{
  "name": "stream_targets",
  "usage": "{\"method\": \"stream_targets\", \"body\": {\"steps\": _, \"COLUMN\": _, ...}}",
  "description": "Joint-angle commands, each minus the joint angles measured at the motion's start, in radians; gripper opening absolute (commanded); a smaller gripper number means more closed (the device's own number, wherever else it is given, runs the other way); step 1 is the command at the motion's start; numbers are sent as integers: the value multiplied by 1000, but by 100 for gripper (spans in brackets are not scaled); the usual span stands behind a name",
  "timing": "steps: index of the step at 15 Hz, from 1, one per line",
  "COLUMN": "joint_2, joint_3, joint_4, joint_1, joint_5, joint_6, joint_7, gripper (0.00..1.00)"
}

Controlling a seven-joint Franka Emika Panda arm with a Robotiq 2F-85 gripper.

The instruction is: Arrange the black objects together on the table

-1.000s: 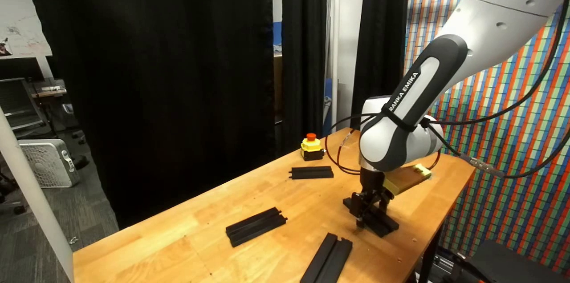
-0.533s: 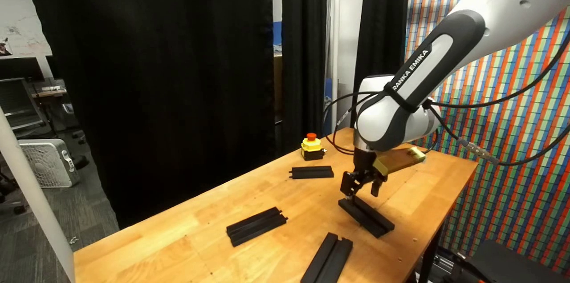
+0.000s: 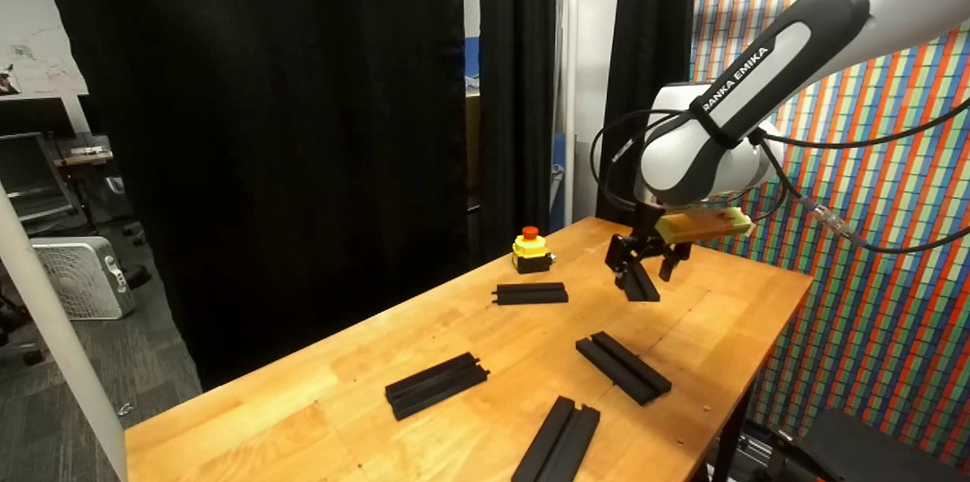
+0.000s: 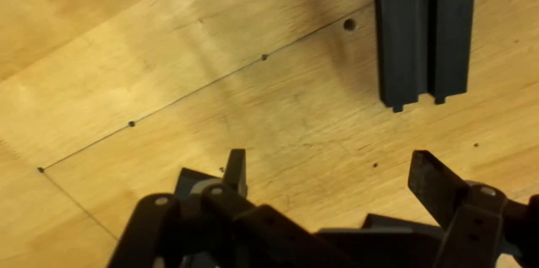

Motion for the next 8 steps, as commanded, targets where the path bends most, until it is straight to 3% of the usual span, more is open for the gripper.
{"method": "stream_targets", "body": {"steps": 1, "joint_2": 70, "joint_3": -43, "joint_4": 87, "joint_1": -43, "joint_5": -12, "joint_6": 4, "joint_7": -10, "gripper": 100}}
{"method": "stream_targets", "body": {"steps": 8, "joint_2": 318, "joint_3": -77, "joint_4": 278, "joint_1": -66, "joint_5": 73, "joint_6": -5, "joint_7": -72, "gripper": 100}}
